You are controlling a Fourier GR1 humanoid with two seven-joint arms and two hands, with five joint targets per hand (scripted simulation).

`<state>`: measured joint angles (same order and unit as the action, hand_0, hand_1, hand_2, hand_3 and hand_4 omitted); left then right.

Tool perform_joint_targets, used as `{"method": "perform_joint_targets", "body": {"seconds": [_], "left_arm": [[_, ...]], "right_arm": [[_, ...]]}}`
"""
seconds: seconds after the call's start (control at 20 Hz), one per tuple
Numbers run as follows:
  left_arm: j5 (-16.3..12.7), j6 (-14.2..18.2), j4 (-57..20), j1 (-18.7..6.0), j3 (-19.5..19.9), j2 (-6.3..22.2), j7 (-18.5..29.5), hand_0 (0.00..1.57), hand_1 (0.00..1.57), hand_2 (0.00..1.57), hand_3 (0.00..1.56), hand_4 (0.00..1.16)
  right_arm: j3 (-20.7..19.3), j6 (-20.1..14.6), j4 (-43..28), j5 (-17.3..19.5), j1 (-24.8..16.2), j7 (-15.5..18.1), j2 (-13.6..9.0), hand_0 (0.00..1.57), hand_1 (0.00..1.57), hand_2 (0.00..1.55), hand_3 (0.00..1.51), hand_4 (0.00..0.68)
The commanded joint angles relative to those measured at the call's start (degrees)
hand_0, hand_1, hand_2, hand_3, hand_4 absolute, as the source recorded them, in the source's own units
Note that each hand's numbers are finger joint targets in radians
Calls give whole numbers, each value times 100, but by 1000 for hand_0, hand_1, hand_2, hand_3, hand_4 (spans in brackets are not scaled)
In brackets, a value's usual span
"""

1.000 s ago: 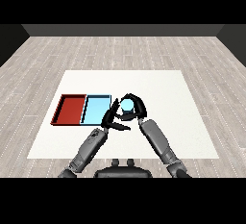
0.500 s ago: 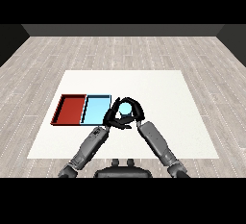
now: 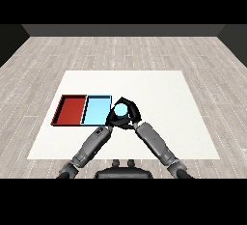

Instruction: Pick the blue can and put it in the blue box

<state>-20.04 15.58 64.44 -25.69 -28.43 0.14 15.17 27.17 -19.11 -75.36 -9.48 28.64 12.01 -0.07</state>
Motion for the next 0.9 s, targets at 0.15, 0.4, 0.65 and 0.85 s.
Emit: {"method": "perform_joint_targets", "body": {"seconds": [0.15, 0.4, 0.65, 0.85], "left_arm": [[-44, 733, -490, -591, -236, -12, -227, 0, 0, 0, 0, 165], [569, 545, -298, -550, 176, 140, -746, 0, 0, 0, 0, 0], [903, 1189, -153, -424, -247, -5, -460, 0, 0, 300, 0, 531], [585, 1428, 56, -325, -472, -5, -631, 776, 776, 789, 205, 641]], "right_arm": [[-123, 307, -178, -70, -37, -127, 6, 1513, 1513, 1472, 1412, 547], [176, 54, 211, -352, 83, 232, 4, 1491, 1491, 1460, 1405, 570], [379, -71, 156, -366, 64, 187, -1, 1486, 1486, 1462, 1402, 557], [344, 99, -332, -189, -360, 79, -21, 1483, 1483, 1461, 1408, 587]]}}
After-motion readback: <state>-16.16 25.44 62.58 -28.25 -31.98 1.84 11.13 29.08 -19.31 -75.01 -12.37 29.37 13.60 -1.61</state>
